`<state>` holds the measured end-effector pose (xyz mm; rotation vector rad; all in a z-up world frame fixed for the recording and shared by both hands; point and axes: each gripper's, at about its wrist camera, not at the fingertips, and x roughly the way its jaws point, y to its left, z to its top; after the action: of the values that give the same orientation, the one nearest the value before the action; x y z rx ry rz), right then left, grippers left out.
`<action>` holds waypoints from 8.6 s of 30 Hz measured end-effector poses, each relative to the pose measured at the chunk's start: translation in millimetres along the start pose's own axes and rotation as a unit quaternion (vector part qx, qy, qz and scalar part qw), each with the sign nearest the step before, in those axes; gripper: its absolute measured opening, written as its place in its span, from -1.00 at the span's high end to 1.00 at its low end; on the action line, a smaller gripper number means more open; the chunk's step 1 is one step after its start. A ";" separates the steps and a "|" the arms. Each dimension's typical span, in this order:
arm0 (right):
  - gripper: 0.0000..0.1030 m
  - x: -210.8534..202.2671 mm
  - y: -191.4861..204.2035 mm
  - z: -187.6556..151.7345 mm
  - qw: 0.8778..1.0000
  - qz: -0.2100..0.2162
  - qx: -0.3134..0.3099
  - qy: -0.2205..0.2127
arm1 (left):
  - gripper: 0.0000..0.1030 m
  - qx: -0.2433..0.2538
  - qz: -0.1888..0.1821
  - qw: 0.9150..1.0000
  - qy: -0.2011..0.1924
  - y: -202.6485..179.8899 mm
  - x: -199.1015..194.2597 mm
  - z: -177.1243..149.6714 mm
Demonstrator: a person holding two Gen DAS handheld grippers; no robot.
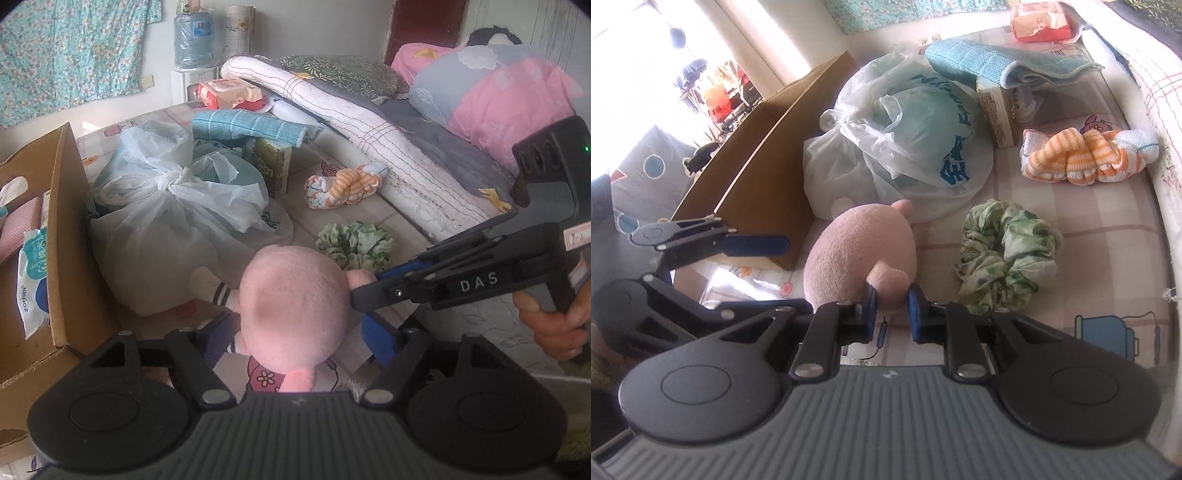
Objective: Organize soft objects
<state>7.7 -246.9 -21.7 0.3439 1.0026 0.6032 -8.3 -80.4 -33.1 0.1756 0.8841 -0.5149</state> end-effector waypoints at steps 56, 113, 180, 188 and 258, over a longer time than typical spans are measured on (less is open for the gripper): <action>0.75 -4.2 54.7 33.9 0.988 -0.025 -0.051 -0.144 | -0.28 -0.023 -0.027 0.998 -0.061 19.8 2.6 0.9; 0.80 276.9 311.5 222.9 0.977 0.057 -0.186 0.088 | -0.63 -0.312 0.165 0.918 -0.178 228.6 -191.2 -50.7; 0.88 43.8 -18.5 243.0 0.956 -0.232 -0.125 -0.132 | -0.65 -0.248 0.005 0.963 -0.106 102.2 -23.2 73.2; 0.88 -51.0 10.4 221.2 0.971 -0.132 -0.058 -0.189 | -0.63 -0.241 0.009 0.961 -0.134 99.2 -44.8 61.3; 0.08 95.0 -16.5 85.5 0.990 0.006 -0.022 0.136 | -0.43 -0.211 -0.095 0.969 0.090 30.3 81.2 12.7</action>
<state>124.3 -201.2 -52.0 0.2315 1.2469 0.6958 58.1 -87.6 -89.9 -0.2572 1.1755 -0.4819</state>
